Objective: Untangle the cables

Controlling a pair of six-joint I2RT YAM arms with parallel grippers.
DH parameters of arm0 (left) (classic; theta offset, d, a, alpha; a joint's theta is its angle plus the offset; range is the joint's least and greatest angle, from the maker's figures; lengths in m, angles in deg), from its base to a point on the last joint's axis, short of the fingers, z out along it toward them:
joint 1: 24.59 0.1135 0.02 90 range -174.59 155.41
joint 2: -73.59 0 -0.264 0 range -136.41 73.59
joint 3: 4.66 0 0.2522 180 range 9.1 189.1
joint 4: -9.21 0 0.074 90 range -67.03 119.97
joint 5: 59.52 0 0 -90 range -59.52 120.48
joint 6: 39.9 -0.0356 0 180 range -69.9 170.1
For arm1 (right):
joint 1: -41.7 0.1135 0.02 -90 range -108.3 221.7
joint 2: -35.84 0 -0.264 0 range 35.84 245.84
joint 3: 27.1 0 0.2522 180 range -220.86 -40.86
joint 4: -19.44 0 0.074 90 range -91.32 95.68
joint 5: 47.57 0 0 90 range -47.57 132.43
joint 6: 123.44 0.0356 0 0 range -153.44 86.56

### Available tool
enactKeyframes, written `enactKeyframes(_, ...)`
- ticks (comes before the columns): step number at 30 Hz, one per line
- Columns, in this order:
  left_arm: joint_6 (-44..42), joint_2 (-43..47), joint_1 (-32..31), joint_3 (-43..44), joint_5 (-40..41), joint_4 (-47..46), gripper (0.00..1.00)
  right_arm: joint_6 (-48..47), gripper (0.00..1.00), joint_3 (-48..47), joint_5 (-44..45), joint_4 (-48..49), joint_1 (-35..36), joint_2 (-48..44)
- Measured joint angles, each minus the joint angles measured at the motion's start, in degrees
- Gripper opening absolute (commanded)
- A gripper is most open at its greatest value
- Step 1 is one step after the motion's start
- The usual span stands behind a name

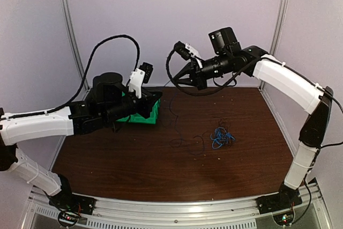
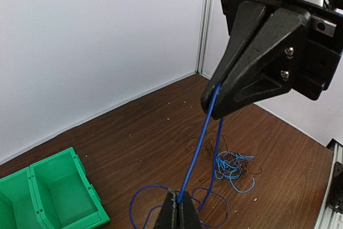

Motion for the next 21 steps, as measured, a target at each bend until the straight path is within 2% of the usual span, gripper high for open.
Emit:
enactKeyframes(2,-0.02,-1.09,0.7,-2.14,-1.03,-2.89,0.0,-2.25,0.0,0.15,3.02,-3.32,-0.52,1.25)
enactKeyframes(5,0.0,-5.31,1.55,-3.58,-2.34,-4.87,0.0,-4.33,0.0,5.42,5.55,-4.63,-1.77,1.97)
enactKeyframes(10,0.02,-15.12,2.43,-4.22,-6.54,-6.23,0.0,-5.09,0.0,18.12,7.56,-4.07,-3.37,3.19)
enactKeyframes(18,-1.29,-24.76,2.6,-2.86,-15.58,-6.47,0.0,-5.03,0.04,27.67,10.88,-1.01,-3.74,3.48)
enactKeyframes(21,-2.19,-26.88,2.64,-2.47,-18.14,-7.32,0.16,-4.85,0.04,30.42,11.32,0.33,-4.11,3.58)
